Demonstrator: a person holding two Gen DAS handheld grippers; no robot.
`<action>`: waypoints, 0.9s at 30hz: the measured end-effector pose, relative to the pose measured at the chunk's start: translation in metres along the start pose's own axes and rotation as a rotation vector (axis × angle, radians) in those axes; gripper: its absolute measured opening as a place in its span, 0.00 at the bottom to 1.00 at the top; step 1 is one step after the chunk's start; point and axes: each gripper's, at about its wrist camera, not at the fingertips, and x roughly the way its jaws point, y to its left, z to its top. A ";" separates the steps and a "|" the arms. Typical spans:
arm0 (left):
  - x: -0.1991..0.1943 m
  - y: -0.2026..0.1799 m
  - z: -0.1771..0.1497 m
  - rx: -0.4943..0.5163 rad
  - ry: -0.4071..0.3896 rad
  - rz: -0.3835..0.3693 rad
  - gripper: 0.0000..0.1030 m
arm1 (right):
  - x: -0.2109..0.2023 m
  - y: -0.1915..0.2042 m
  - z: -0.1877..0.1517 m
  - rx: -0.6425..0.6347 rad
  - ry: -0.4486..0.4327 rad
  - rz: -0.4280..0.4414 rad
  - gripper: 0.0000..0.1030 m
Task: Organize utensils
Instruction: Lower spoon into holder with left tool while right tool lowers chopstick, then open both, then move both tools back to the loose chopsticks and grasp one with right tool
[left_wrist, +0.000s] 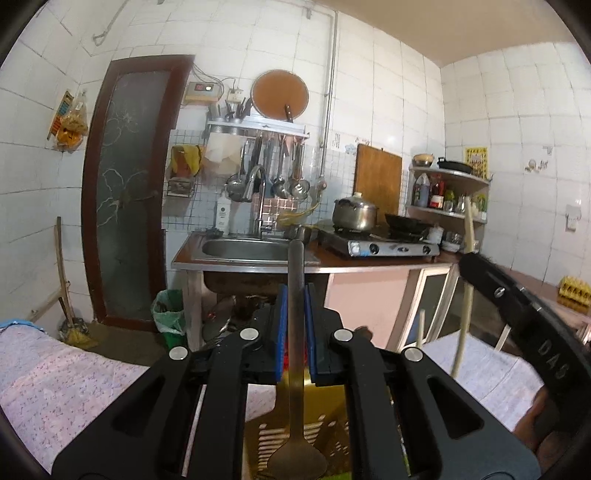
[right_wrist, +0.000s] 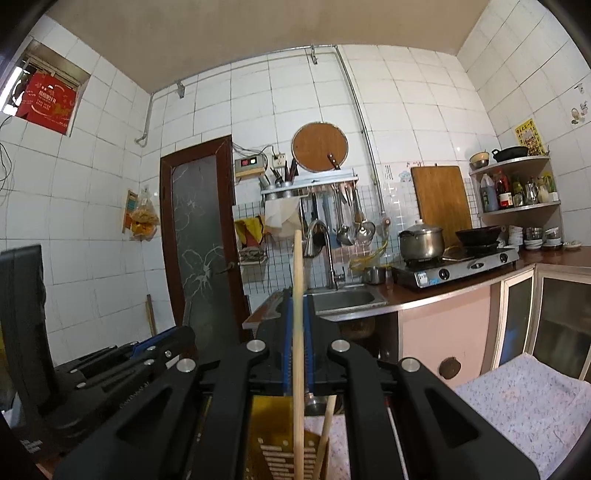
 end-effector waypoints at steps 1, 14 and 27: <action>0.000 0.000 -0.004 0.007 0.005 0.006 0.07 | -0.002 -0.001 -0.003 -0.001 0.008 0.000 0.06; -0.068 0.019 0.012 0.010 0.073 0.078 0.67 | -0.022 -0.004 -0.005 -0.027 0.178 -0.018 0.57; -0.160 0.036 -0.012 -0.017 0.260 0.113 0.95 | -0.126 -0.003 -0.002 -0.022 0.341 -0.103 0.74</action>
